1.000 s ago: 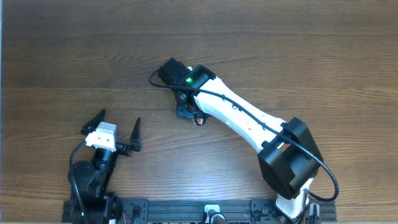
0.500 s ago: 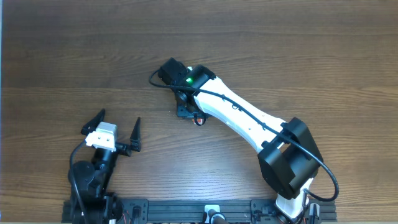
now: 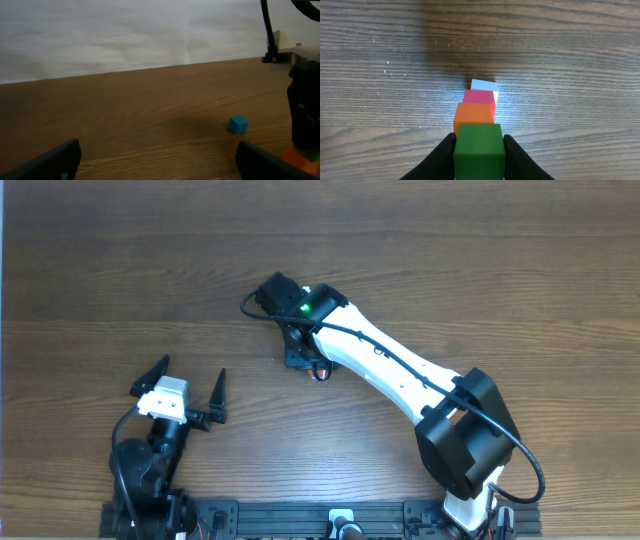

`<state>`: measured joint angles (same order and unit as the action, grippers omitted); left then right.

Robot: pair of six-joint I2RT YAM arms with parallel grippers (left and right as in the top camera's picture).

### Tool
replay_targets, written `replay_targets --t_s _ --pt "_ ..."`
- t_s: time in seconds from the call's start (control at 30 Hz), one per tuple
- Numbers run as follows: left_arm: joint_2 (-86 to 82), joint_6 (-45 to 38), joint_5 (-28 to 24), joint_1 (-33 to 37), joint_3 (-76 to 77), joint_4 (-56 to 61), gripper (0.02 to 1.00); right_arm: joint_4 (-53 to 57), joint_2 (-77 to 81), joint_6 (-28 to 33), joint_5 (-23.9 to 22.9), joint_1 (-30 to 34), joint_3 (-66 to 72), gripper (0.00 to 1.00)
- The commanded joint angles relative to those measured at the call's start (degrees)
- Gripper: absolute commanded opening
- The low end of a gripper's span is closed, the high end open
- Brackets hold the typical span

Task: Stack Cubes

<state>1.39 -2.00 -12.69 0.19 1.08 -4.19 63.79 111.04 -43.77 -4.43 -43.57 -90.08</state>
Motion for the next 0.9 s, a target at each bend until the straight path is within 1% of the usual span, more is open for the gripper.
replay_targets --t_s 0.03,0.13,0.23,0.33,0.37,0.47,0.5,0.53,0.6,0.7,0.8,0.9 --pt "-0.3 -0.8 -0.6 0.3 -0.3 0.2 1.000 -0.2 -0.6 -0.5 0.1 0.4 0.5 0.349" --pt "-0.3 -0.8 -0.6 0.3 -0.3 0.2 1.000 -0.2 -0.6 -0.5 0.1 0.4 0.5 0.356" --pt "-0.3 -0.8 -0.6 0.3 -0.3 0.2 1.000 -0.2 -0.6 -0.5 0.1 0.4 0.5 0.435" --pt "-0.3 -0.8 -0.6 0.3 -0.3 0.2 0.998 -0.1 -0.6 -0.5 0.1 0.4 0.5 0.492" --pt "-0.3 -0.8 -0.6 0.3 -0.3 0.2 0.998 -0.1 -0.6 -0.5 0.1 0.4 0.5 0.527" --pt "-0.3 -0.8 -0.6 0.3 -0.3 0.2 1.000 -0.1 -0.6 -0.5 0.1 0.4 0.5 0.667" --pt "-0.3 -0.8 -0.6 0.3 -0.3 0.2 0.998 0.0 -0.7 -0.5 0.1 0.4 0.5 0.728" --pt "-0.3 -0.8 -0.6 0.3 -0.3 0.2 1.000 0.1 -0.9 -0.5 0.1 0.4 0.5 0.871" --pt "-0.3 -0.8 -0.6 0.3 -0.3 0.2 1.000 0.2 -1.2 -0.5 0.1 0.4 0.2 0.991" --pt "-0.3 -0.8 -0.6 0.3 -0.3 0.2 1.000 0.9 -1.9 1.3 -0.4 0.6 -1.2 0.993" --pt "-0.3 -0.8 -0.6 0.3 -0.3 0.2 1.000 3.7 -2.0 2.8 -2.8 1.4 -5.4 0.991" --pt "-0.3 -0.8 -0.6 0.3 -0.3 0.2 1.000 3.8 -2.0 5.6 -2.9 3.0 -9.4 0.991"
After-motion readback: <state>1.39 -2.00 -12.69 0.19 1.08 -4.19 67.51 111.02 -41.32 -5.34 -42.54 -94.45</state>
